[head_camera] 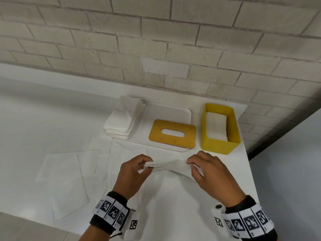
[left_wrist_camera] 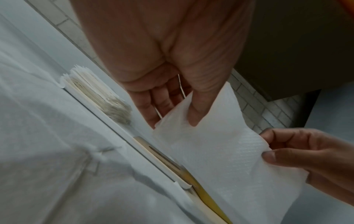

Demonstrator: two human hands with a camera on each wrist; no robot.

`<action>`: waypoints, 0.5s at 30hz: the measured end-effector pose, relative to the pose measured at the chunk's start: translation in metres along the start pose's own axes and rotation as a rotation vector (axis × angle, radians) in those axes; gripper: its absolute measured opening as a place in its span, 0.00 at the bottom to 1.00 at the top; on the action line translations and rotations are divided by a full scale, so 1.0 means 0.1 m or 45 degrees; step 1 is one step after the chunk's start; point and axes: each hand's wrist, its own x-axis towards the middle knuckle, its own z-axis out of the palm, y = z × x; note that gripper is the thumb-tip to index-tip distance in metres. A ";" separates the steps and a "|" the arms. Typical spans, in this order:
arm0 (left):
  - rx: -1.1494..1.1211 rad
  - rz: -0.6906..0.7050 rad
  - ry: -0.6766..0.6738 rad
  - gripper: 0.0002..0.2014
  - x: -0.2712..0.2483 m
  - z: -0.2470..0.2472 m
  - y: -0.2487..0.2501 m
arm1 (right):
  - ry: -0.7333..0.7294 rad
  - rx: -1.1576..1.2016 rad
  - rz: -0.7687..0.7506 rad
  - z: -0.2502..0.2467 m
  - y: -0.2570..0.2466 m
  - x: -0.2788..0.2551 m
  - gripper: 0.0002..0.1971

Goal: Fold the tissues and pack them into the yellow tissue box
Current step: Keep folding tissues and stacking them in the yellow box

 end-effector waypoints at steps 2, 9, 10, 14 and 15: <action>0.049 -0.055 -0.058 0.15 -0.02 0.01 -0.04 | -0.034 0.055 0.024 0.07 0.02 -0.03 0.09; 0.162 -0.160 -0.162 0.09 -0.07 0.06 -0.09 | -0.281 0.024 0.181 0.30 0.16 -0.08 0.16; 0.162 -0.165 -0.165 0.08 -0.08 0.06 -0.09 | -0.309 0.006 0.198 0.30 0.17 -0.07 0.16; 0.175 -0.109 -0.157 0.09 -0.08 0.08 -0.04 | -0.314 -0.041 0.210 0.26 0.16 -0.02 0.15; 0.172 -0.078 -0.141 0.09 -0.08 0.09 -0.03 | -0.290 -0.040 0.211 0.25 0.15 -0.02 0.14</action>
